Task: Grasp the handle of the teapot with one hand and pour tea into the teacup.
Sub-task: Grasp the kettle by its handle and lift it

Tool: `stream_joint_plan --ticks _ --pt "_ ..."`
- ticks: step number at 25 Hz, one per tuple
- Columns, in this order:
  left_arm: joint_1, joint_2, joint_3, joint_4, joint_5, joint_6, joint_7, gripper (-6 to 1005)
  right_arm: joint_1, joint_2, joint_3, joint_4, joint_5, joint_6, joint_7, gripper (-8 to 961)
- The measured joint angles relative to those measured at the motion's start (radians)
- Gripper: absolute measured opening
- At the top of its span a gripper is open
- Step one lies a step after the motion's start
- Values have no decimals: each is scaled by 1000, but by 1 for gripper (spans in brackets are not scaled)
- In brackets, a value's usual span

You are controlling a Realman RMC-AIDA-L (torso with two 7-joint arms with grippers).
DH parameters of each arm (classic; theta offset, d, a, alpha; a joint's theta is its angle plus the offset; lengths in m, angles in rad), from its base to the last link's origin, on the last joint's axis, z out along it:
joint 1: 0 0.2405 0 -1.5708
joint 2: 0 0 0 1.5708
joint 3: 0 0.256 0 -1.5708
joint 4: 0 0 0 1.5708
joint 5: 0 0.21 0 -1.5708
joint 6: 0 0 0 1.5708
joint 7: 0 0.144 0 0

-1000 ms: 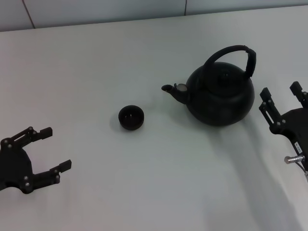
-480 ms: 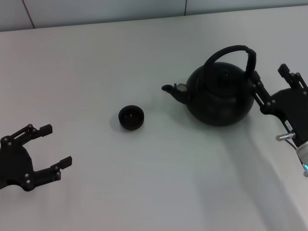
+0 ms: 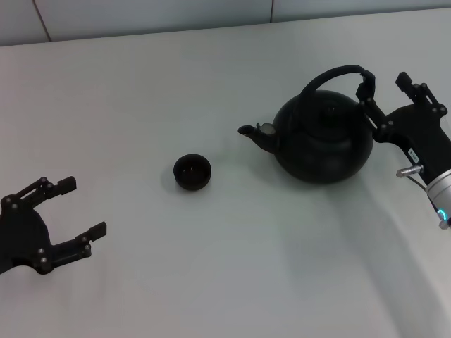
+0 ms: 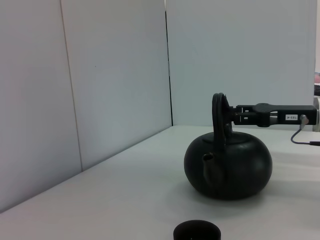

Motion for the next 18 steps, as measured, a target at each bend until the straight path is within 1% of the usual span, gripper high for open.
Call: stream_joint_plan --ticks 1,6,10,18 --pt "0 -2 -1 0 0 0 1 863 12 0 0 -11 -2 6 10 707" --pt "-1 -9 -2 1 -5 -1 0 863 20 -1 -4 -14 -3 15 12 708" --pt "-1 -9 -2 -1 -9 -1 -1 863 20 -1 -6 -15 -6 16 12 708" --pt "-1 -11 -2 -2 -12 0 -2 863 14 -1 -12 -9 -9 16 22 678"
